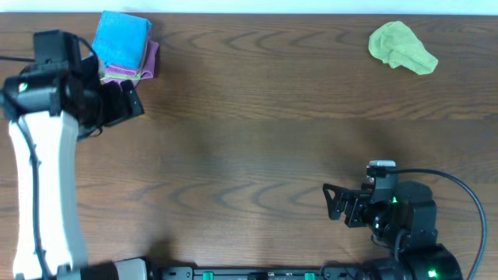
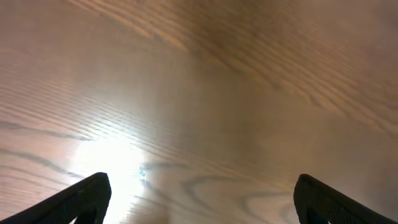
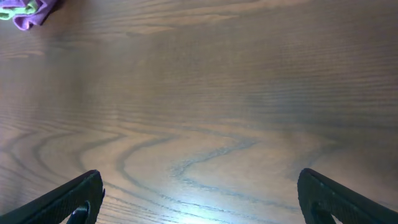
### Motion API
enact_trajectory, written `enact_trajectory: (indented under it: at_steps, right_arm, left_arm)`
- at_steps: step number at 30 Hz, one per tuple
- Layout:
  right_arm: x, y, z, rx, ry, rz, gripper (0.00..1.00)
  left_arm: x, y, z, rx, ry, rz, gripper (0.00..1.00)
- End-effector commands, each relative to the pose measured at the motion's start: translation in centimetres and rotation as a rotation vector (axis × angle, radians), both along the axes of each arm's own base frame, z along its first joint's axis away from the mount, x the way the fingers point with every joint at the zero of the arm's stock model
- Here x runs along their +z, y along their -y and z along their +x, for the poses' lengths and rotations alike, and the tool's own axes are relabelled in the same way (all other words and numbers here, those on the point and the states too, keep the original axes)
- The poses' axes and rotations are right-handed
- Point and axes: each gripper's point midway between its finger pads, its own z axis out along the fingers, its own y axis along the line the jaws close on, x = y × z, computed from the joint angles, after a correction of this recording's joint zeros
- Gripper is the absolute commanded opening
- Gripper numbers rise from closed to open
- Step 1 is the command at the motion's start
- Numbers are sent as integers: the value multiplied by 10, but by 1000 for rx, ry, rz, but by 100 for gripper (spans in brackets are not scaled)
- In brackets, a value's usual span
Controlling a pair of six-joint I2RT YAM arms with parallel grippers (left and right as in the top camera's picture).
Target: Fold the cloth
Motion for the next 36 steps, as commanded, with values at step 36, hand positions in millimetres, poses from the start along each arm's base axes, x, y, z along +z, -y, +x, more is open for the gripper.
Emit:
enact_trajectory:
  at_steps: [36]
  right_arm:
    - [0,2,1,-19,1,5,99]
  left_arm:
    - [-137,15,-130,-134,570,262,95]
